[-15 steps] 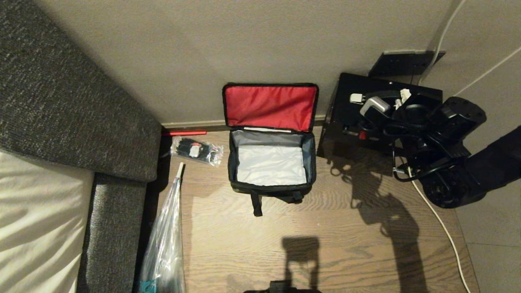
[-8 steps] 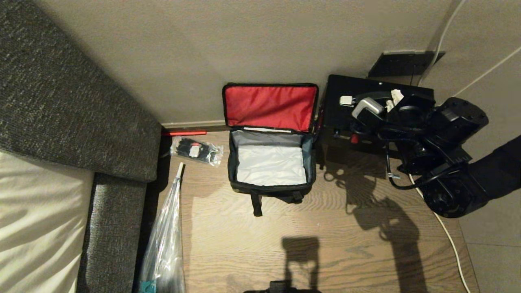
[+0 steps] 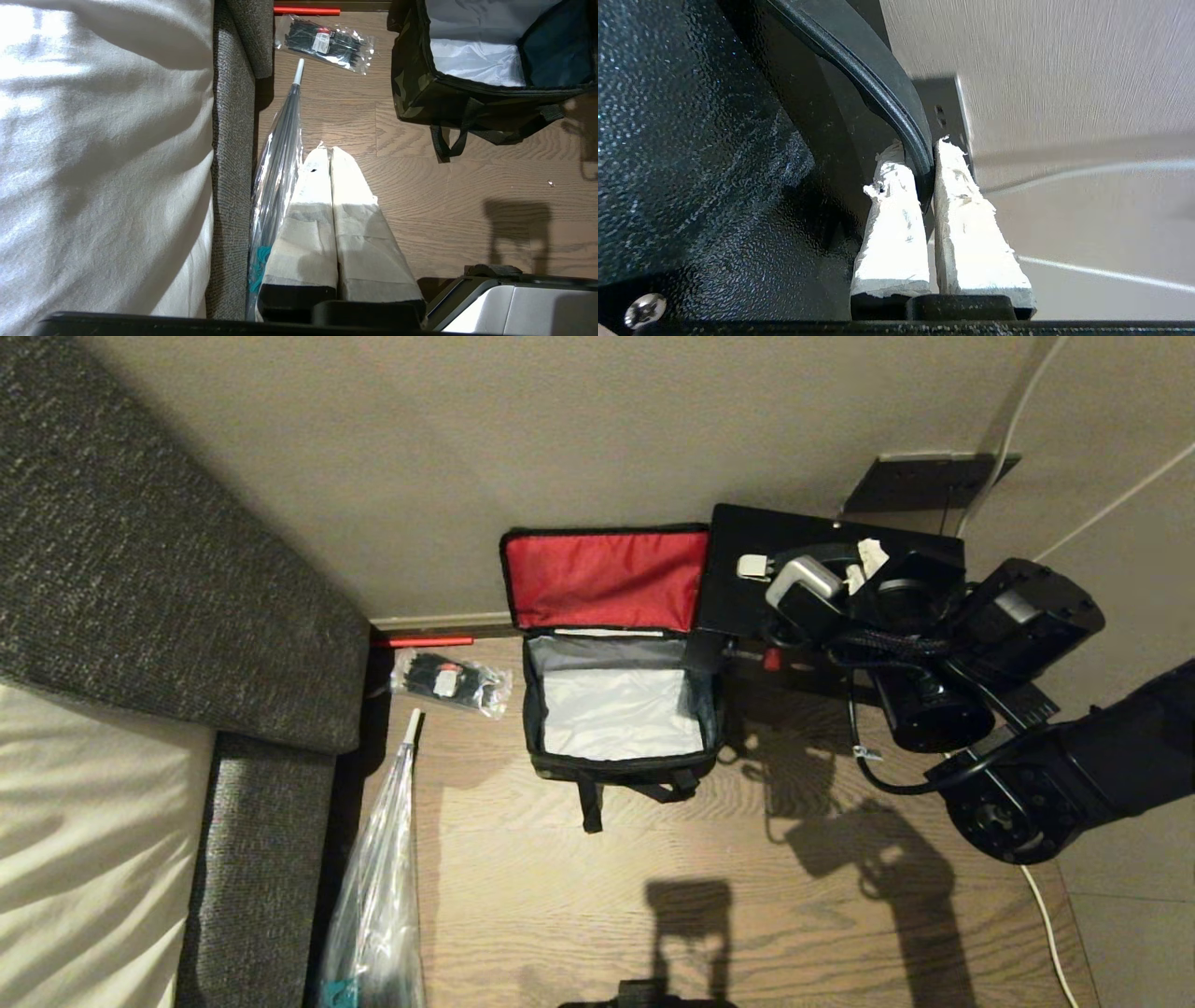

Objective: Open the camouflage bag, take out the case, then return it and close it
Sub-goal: Place the black box back

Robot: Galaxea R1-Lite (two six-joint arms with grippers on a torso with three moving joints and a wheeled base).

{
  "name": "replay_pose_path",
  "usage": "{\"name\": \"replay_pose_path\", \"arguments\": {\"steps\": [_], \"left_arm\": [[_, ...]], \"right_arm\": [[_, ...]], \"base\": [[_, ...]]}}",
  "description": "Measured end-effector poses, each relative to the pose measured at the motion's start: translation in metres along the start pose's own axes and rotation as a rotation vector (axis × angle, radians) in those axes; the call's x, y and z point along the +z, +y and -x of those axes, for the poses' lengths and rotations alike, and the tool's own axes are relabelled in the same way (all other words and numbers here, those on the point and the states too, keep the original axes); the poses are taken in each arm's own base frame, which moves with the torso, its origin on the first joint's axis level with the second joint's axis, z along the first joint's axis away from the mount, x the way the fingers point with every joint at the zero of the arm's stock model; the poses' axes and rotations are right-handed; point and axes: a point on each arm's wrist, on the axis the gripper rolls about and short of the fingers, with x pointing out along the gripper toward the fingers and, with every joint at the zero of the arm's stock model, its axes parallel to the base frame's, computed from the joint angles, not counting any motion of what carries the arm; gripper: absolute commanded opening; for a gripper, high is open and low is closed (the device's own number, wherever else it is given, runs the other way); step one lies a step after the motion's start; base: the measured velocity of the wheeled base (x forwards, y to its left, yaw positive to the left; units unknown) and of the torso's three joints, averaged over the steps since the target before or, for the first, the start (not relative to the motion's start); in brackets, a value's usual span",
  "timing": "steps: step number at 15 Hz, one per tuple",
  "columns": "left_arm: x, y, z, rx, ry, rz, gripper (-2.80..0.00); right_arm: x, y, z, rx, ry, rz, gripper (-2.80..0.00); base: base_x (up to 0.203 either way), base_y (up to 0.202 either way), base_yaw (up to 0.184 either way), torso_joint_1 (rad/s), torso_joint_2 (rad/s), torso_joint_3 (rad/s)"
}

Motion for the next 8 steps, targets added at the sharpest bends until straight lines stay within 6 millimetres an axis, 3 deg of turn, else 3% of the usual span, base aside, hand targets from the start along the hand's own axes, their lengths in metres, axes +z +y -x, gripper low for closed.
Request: {"name": "replay_pose_path", "arguments": {"steps": [8], "left_arm": [[0.000, 0.000, 0.000, 0.000, 0.000, 0.000, -2.80]], "right_arm": [[0.014, -0.001, 0.015, 0.027, -0.027, -0.016, -2.80]], "base": [[0.000, 0.000, 0.000, 0.000, 0.00, 0.000]]}}
